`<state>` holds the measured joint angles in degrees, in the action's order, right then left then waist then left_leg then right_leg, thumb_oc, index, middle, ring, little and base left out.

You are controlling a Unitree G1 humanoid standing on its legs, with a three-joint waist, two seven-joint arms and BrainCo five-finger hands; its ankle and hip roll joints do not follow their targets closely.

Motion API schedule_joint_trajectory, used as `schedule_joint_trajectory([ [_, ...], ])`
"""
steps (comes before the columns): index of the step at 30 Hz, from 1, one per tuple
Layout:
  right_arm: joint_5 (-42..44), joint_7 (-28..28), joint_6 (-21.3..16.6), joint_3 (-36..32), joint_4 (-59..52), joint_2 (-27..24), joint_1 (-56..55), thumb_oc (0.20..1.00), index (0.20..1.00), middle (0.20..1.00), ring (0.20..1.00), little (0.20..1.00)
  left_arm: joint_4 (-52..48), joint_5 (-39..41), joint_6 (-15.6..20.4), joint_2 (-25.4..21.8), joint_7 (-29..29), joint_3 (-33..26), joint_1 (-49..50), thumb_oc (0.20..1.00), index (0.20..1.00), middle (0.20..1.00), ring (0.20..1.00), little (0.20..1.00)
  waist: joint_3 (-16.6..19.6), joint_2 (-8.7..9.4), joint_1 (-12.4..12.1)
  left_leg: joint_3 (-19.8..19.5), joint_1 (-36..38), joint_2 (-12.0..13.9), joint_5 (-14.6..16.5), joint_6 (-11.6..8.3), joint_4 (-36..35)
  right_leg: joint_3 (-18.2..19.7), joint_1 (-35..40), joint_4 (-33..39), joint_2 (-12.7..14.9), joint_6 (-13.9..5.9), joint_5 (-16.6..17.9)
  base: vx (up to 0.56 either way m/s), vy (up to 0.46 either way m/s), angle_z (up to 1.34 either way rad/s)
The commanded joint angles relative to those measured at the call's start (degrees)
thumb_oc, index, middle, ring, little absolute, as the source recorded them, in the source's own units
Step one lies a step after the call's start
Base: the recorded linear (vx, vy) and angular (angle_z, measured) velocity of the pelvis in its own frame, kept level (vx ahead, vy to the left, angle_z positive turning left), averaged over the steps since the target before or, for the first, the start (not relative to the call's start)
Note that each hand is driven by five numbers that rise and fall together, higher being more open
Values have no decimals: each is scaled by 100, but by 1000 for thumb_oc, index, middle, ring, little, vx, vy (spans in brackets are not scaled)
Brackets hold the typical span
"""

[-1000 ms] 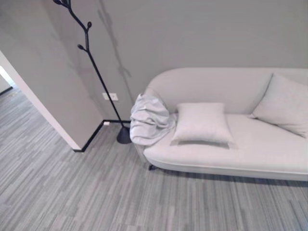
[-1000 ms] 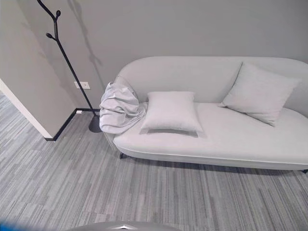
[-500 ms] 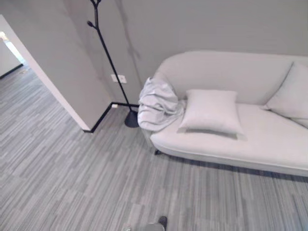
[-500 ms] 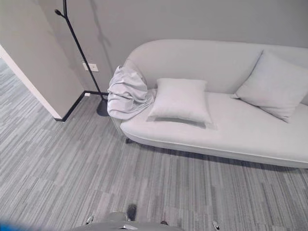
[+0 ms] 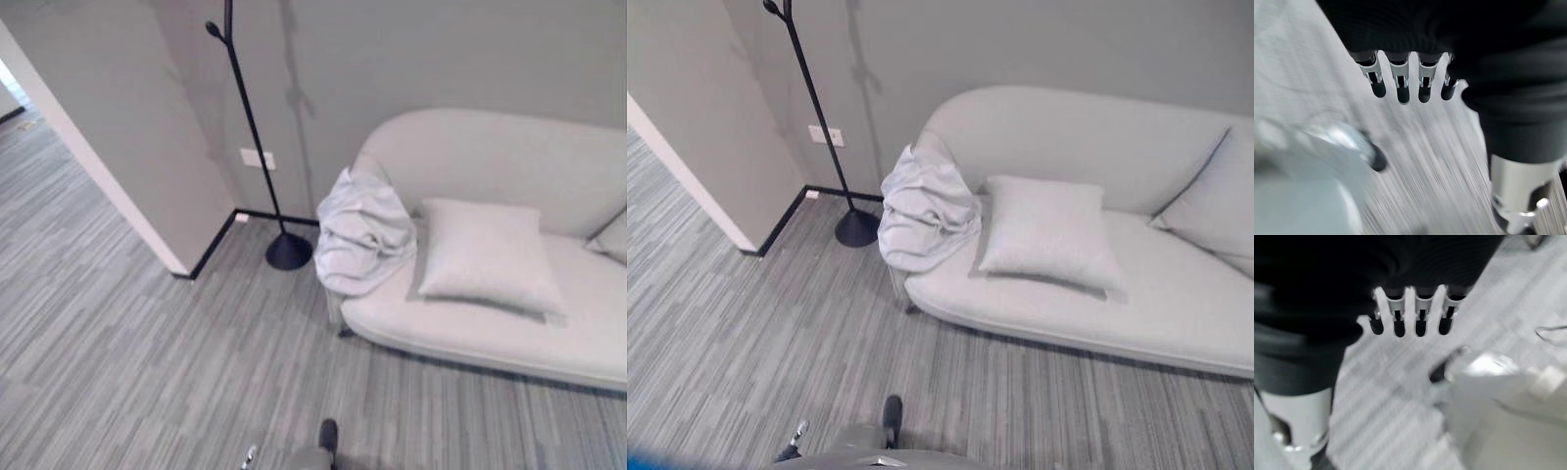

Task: Hang the clothes on the sofa on the clothes rack.

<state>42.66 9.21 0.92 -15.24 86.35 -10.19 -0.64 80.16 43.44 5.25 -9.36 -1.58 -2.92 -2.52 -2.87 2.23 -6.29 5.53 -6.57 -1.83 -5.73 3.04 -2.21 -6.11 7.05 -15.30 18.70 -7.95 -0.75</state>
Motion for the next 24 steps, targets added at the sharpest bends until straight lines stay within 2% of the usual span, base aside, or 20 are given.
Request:
schedule_joint_trajectory([
  [1,-287,61,-138,200,55,-281,348,1000,1000,1000,1000,1000,-46,-871,93,-18,30,149,-35,1000,1000,1000,1000,1000,144,-239,-32,-330,-364,249,155,-428,6,-345,-177,354,446,-212,1508,153,417,-4],
  [2,-408,65,-138,323,-17,-255,417,1000,1000,1000,1000,1000,14,-1158,92,-56,-9,233,-19,1000,1000,1000,1000,1000,108,-260,8,-313,-242,203,212,-375,-31,-449,-284,185,458,-168,1554,222,477,-1],
  [3,-555,17,-193,587,-190,-218,506,1000,1000,1000,1000,1000,179,-1673,60,-163,-26,354,-2,1000,1000,1000,1000,1000,64,-306,119,-266,17,167,297,-300,-177,-391,-543,132,-15,-5,961,173,333,-3],
  [4,-554,18,-192,589,-192,-218,508,1000,1000,1000,1000,1000,181,-1676,60,-163,-26,349,-5,1000,1000,1000,1000,1000,69,-312,117,-263,7,178,285,-304,-182,-388,-560,129,-25,4,966,175,275,-8],
  [5,-635,-18,-227,701,-272,-213,556,1000,1000,1000,1000,1000,231,-1898,56,-218,-14,377,1,1000,1000,1000,1000,1000,39,-353,153,-232,117,209,355,-280,-231,-414,-690,222,-357,81,376,102,125,-10],
  [6,-739,-31,-256,800,-330,-207,576,1000,1000,1000,1000,1000,237,-2039,58,-252,8,393,2,1000,1000,1000,1000,1000,4,-374,184,-184,203,219,395,-280,-261,-469,-856,296,-638,132,97,150,170,-9],
  [8,-703,-22,-315,967,-490,-229,679,1000,1000,1000,1000,1000,181,-2039,41,-334,19,447,-61,1000,1000,1000,1000,1000,-164,-332,308,-181,406,112,488,-273,-279,-439,-1324,516,-1266,133,17,130,133,-12],
  [10,-587,24,-374,1038,-558,-211,674,1000,1000,1000,1000,1000,128,-2106,57,-309,-18,490,-120,1000,1000,1000,1000,1000,-335,-238,390,-321,627,-75,571,-246,-279,-309,-1382,910,-1703,59,86,133,101,-6],
  [12,-504,35,-398,1053,-560,-201,624,1000,1000,1000,1000,1000,119,-2177,75,-217,-28,555,-127,1000,1000,1000,1000,1000,-354,-173,404,-408,709,-227,599,-206,-264,-218,-1308,1162,-1906,132,127,111,75,16],
  [13,-503,35,-399,1053,-560,-202,621,1000,1000,1000,1000,1000,118,-2177,76,-215,-29,557,-124,1000,1000,1000,1000,1000,-365,-177,405,-411,728,-225,607,-207,-265,-221,-1282,1176,-1910,133,128,146,65,43],
  [14,-465,42,-401,1044,-477,-210,556,1000,1000,1000,1000,1000,125,-2265,89,-102,2,634,-86,1000,1000,1000,1000,1000,-350,-172,413,-460,825,-297,660,-176,-240,-56,-1178,1234,-2038,218,107,154,31,44],
  [17,-467,50,-352,1001,-285,-208,437,1000,1000,1000,1000,1000,196,-2312,59,32,66,662,22,1000,1000,1000,1000,1000,-269,-162,412,-556,1006,-352,772,-160,-195,77,-901,1372,-2076,309,119,177,-10,25],
  [20,-563,40,-322,1035,-208,-194,397,1000,1000,1000,1000,1000,270,-2233,15,95,107,517,164,1000,1000,1000,1000,1000,-139,-148,360,-605,1142,-298,961,-200,-57,71,-681,1558,-2080,300,178,219,-52,23],
  [21,-640,26,-322,1095,-252,-178,408,1000,1000,1000,1000,1000,296,-2126,1,127,121,426,214,1000,1000,1000,1000,1000,-92,-128,326,-609,1127,-278,1066,-225,124,66,-600,1658,-2053,288,212,151,-72,9],
  [22,-942,73,-363,1335,-507,-161,441,1000,1000,1000,1000,1000,234,-1731,8,148,96,285,248,1000,1000,1000,1000,1000,-132,-100,252,-591,941,-277,1313,-291,766,58,-453,1818,-2020,294,255,156,-88,5],
  [24,-1368,182,-404,1589,-958,-188,506,1000,1000,1000,1000,1000,118,-1411,55,135,-1,134,225,1000,1000,1000,1000,1000,-240,-53,196,-509,551,-274,1438,-366,1523,39,-371,1880,-1957,330,240,34,-72,4],
])
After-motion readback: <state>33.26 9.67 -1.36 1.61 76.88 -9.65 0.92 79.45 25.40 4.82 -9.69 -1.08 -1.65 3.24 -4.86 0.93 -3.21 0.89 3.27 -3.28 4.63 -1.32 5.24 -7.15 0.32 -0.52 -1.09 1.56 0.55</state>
